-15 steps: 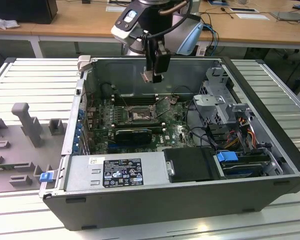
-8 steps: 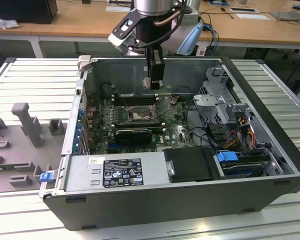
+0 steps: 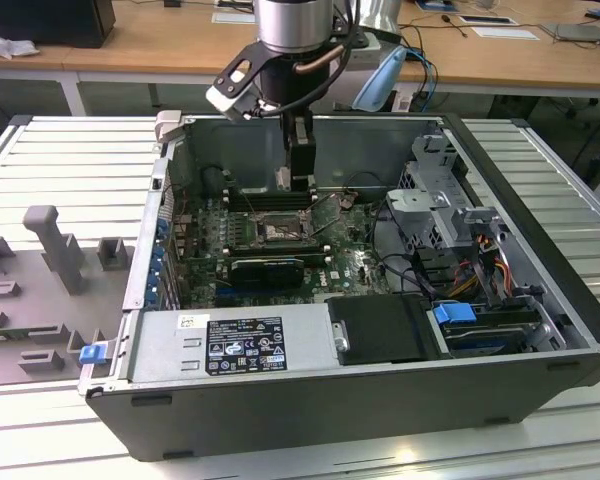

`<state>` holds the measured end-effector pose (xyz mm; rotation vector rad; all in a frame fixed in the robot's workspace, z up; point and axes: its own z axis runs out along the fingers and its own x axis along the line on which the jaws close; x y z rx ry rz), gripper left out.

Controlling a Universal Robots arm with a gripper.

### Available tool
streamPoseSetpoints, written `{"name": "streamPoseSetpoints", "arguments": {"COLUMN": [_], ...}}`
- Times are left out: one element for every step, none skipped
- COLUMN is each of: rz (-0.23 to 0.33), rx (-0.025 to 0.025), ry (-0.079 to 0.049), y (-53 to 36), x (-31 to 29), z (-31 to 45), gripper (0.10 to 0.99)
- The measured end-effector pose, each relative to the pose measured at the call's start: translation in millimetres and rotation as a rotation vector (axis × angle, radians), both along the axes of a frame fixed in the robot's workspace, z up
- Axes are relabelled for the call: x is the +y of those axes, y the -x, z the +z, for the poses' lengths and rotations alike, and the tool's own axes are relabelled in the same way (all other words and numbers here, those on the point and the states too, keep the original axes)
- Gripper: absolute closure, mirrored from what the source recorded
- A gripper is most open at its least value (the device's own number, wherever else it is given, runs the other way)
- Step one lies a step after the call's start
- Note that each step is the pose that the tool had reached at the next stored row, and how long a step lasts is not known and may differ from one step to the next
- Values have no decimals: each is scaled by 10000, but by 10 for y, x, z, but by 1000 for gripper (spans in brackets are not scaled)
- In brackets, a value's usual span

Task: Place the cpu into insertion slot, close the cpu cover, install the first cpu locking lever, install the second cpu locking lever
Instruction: 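Place the cpu into insertion slot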

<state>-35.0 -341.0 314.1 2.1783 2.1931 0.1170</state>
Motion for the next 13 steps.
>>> {"name": "streamPoseSetpoints", "arguments": {"rz": [0,-1,0,-1,-1,0,0,0,-1,0,-1,-1,-1], "rx": [0,-1,-1,0,0,0,0,0,0,-1,0,0,-1], "ry": [0,-1,0,0,0,1,0,0,0,-1,1,0,-1], "y": [0,0,1,2,3,4,4,5,6,7,8,9,10], "x": [3,6,8,8,8,9,9,10,10,10,10,10,10], "z": [-37,-65,-110,-135,-155,-184,-212,-243,-271,-300,-340,-376,-412], "gripper": [561,561,561,561,561,561,561,561,561,561,561,561,561]}}
